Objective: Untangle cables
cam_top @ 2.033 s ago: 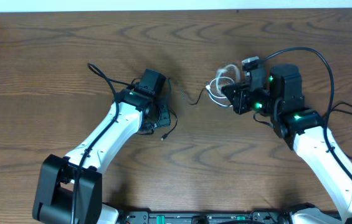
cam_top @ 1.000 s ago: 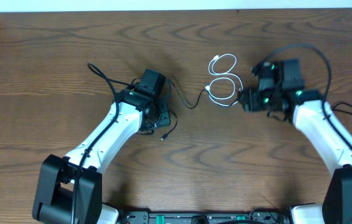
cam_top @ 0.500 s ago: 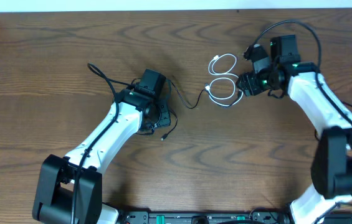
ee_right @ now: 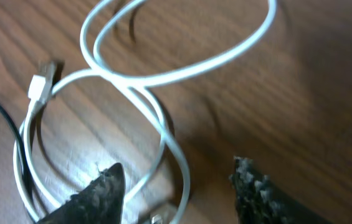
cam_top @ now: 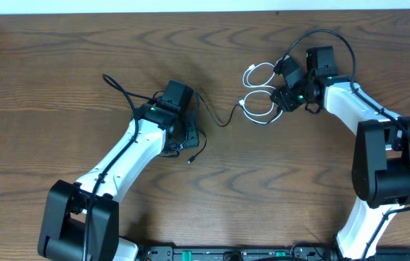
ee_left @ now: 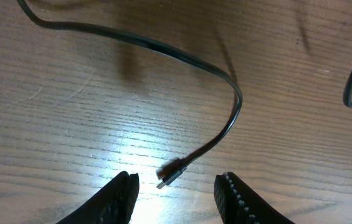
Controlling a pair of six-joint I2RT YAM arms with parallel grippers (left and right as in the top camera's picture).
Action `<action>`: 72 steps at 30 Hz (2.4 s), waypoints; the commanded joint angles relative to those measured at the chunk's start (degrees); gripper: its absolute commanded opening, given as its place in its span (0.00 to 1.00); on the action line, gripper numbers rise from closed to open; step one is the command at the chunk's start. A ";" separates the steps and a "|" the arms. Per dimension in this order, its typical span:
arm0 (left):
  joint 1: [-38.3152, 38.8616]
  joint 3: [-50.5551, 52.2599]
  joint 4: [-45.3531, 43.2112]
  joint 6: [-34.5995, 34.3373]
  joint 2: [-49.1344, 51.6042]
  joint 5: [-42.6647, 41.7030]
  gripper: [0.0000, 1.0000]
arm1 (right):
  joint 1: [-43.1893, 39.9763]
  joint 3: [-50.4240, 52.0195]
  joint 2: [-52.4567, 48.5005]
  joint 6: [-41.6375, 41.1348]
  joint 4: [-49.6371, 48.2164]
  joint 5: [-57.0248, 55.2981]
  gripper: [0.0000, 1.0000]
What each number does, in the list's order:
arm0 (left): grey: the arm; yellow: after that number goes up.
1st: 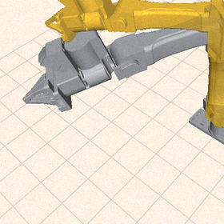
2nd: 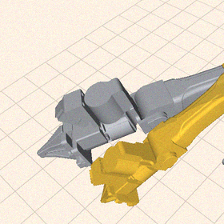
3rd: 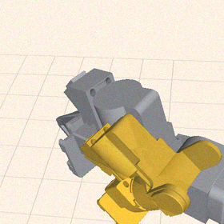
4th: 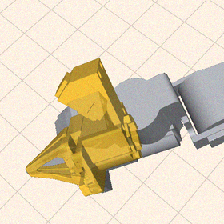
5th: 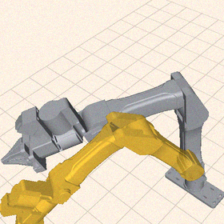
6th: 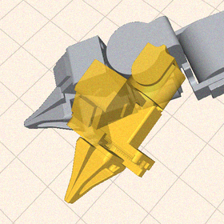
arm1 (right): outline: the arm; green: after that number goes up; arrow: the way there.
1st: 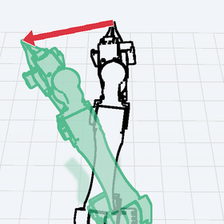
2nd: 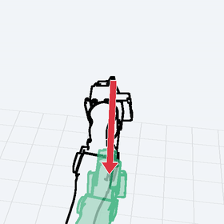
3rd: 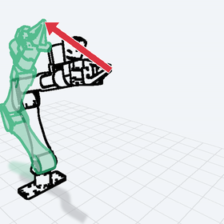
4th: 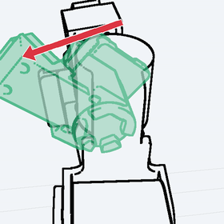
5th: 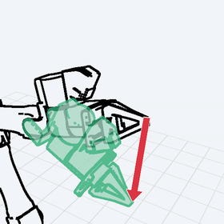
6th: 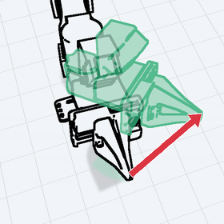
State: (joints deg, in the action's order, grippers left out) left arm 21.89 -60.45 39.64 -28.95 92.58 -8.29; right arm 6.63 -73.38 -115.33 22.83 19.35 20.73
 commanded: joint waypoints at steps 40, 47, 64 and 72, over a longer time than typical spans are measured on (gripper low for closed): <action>-0.22 0.22 -4.48 5.70 -0.13 -7.45 0.45 | -0.79 -0.44 26.38 -29.64 -1.55 37.75 0.01; -0.22 0.22 -16.17 12.81 -3.45 -23.52 0.46 | -0.74 -0.44 28.02 -33.83 -1.68 41.00 0.01; 1.66 0.22 -16.00 14.38 -5.35 -27.04 0.52 | -0.26 -0.44 28.02 -51.49 -19.76 48.94 0.01; 3.32 0.22 -16.20 15.06 -5.35 -25.27 0.52 | -0.15 -0.44 28.02 -72.24 -47.34 50.38 0.01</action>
State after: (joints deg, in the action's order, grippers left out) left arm 24.99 -60.36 23.44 -15.09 87.59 -34.37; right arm 6.20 -73.32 -88.49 -37.91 -23.90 69.69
